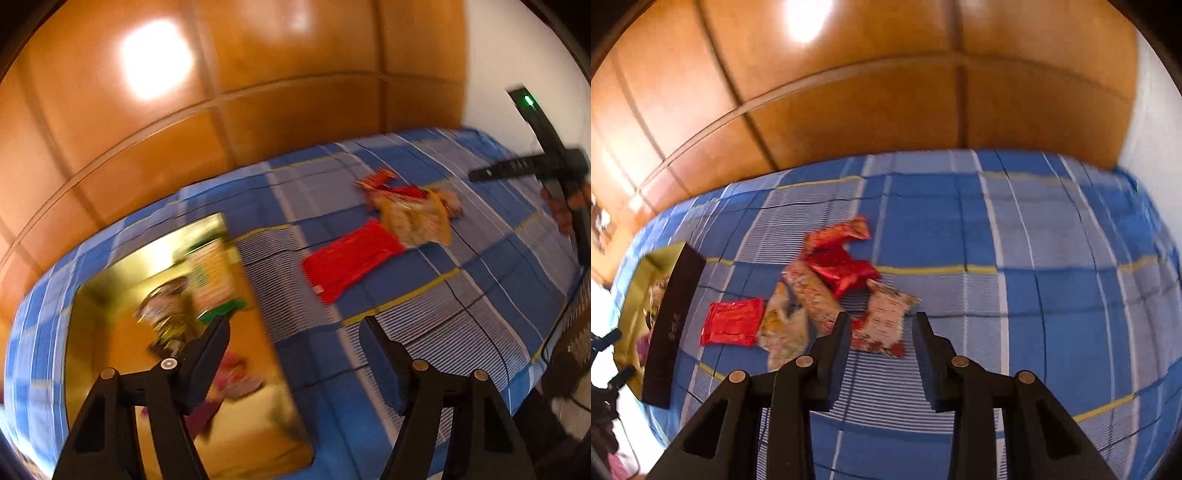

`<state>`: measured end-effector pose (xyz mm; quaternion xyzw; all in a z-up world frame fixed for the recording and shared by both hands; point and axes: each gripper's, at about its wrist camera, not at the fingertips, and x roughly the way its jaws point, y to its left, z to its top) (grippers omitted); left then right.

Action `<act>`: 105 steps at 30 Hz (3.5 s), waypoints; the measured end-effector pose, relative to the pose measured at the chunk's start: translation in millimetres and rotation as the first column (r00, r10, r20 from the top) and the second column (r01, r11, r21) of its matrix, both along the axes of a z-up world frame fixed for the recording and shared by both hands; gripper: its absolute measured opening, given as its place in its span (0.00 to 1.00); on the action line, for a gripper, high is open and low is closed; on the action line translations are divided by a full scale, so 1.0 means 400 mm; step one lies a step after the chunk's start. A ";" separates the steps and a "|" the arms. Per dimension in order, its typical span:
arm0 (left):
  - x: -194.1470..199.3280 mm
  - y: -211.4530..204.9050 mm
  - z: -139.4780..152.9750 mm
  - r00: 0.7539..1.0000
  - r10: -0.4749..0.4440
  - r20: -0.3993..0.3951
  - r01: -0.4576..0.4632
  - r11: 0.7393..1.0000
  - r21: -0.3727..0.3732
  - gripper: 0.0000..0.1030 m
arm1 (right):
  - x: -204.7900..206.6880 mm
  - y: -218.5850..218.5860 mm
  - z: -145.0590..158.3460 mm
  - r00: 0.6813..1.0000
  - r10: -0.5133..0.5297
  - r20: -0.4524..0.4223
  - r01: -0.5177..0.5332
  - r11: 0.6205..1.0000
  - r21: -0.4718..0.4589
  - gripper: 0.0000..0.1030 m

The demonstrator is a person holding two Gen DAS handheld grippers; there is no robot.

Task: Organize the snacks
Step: 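Move both grippers back toward the remaining snack pile, then grasp the red rectangular packet with the left gripper, then lift the red packet with the left gripper while the right gripper grasps the clear orange-topped snack bag, then carry the red packet into the gold box and open the left gripper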

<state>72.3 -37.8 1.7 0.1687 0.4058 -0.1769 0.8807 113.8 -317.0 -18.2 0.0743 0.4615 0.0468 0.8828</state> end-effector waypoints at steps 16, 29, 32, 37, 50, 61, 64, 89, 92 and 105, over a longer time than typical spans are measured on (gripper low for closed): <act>0.272 -0.274 -0.197 0.932 -0.268 -0.245 0.330 0.907 0.263 0.78 | 0.011 -0.008 0.017 1.000 0.030 -0.002 -0.029 0.983 0.182 0.36; 0.198 -0.251 -0.184 0.949 -0.194 -0.247 0.206 0.978 0.024 0.39 | 0.004 0.051 0.010 0.996 0.088 0.018 -0.088 0.996 0.014 0.36; 0.124 -0.239 -0.166 0.970 -0.151 -0.188 0.152 0.988 -0.008 0.39 | -0.017 0.101 0.022 0.988 0.130 0.081 -0.115 0.979 -0.167 0.36; 0.032 -0.201 -0.156 0.992 -0.047 -0.115 0.042 0.998 -0.049 0.39 | -0.051 0.167 0.039 0.962 0.223 0.159 -0.163 0.933 -0.320 0.36; -0.017 -0.150 -0.206 0.992 0.073 -0.106 -0.080 0.995 -0.063 0.40 | -0.094 0.274 -0.001 0.919 0.373 0.127 -0.277 0.842 -0.463 0.36; -0.026 -0.138 -0.216 0.994 0.078 -0.071 -0.085 0.991 -0.106 0.40 | -0.033 0.220 -0.034 0.944 0.328 0.021 -0.318 0.926 -0.203 0.36; -0.028 -0.127 -0.213 0.993 0.080 -0.088 -0.090 0.988 -0.124 0.40 | -0.024 0.211 -0.044 0.941 0.337 -0.004 -0.334 0.930 -0.151 0.39; -0.055 -0.094 -0.209 0.993 0.068 -0.095 -0.085 0.979 -0.185 0.40 | -0.003 0.439 -0.148 0.842 0.481 -0.245 -0.534 0.676 -0.508 0.36; -0.060 -0.080 -0.188 0.993 0.074 -0.095 -0.094 0.972 -0.217 0.40 | -0.053 0.423 -0.139 0.864 0.453 -0.218 -0.501 0.742 -0.445 0.36; -0.035 0.192 0.033 0.955 0.293 -0.053 -0.290 0.873 -0.392 0.40 | -0.081 0.380 -0.143 0.926 0.344 -0.153 -0.375 0.878 -0.299 0.35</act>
